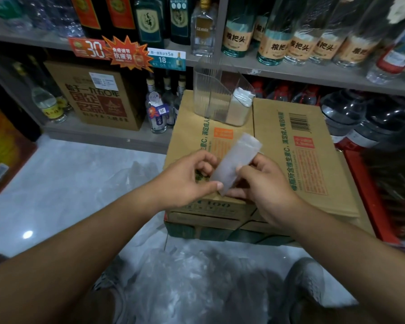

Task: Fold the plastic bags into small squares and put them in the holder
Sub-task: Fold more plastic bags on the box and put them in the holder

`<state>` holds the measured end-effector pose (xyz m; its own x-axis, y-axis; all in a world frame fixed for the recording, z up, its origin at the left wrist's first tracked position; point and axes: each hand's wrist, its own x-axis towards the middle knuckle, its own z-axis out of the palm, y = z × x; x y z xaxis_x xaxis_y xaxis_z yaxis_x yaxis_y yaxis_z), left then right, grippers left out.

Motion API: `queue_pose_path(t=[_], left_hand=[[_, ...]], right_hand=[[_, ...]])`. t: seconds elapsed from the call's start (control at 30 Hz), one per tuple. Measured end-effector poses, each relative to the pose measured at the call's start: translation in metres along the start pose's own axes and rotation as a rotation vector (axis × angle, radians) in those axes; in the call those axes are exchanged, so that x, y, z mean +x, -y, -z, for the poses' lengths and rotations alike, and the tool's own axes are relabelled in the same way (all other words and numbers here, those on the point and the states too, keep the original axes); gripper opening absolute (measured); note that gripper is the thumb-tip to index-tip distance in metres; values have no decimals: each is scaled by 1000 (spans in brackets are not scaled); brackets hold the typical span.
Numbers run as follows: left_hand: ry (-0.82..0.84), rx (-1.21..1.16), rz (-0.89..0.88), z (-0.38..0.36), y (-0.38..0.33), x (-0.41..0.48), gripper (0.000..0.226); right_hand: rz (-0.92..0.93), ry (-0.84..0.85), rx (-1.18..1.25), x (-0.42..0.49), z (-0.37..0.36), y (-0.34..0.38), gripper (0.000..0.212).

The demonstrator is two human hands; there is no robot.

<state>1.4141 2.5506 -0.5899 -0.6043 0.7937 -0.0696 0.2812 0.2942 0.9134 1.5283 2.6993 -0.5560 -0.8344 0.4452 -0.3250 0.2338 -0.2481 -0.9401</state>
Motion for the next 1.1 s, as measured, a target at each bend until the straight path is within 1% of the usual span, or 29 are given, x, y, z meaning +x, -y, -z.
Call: queue_pose_path(t=[0.07,0.1,0.2,0.27,0.3,0.4,0.53,0.6,0.67,0.87,0.97,1.03,1.1], left_hand=[[2,67,-9,-2,5,5,42],[-2,91,-12,-3,6,7,41],[-15,192,-20,-6,3,10,38],[-18,267,-22,-7,0,12,29],[-18,289,-21,-7,-1,13,24],[-12,301,-25,-7,-3,15,22],[6,274,-2,-6,-4,20,23],[-2,258,4,-6,-4,22,23],[-7,222,11,-5,-3,22,22],[-22,145,8,-2,-5,20,17],[-27,137,-7,0,-4,18,17],[-10,148,-9,0,-4,17,15],[5,164,-5,0,-4,18,15]], right_hand=[[-16,-17,9,4,5,1,22],[7,-35,-29,7,8,2,20],[149,-80,-231,17,18,8,11],[208,-118,-367,26,25,15,6],[236,-151,-452,32,29,19,9],[298,-215,-668,54,43,24,16],[322,-183,-951,74,53,17,8],[343,-181,-1049,80,54,13,5],[358,-186,-1070,84,54,11,2],[369,-160,-1061,85,51,14,2],[420,-145,-1074,85,51,13,1],[470,-120,-1047,84,49,13,2],[483,-88,-1009,85,45,13,3]])
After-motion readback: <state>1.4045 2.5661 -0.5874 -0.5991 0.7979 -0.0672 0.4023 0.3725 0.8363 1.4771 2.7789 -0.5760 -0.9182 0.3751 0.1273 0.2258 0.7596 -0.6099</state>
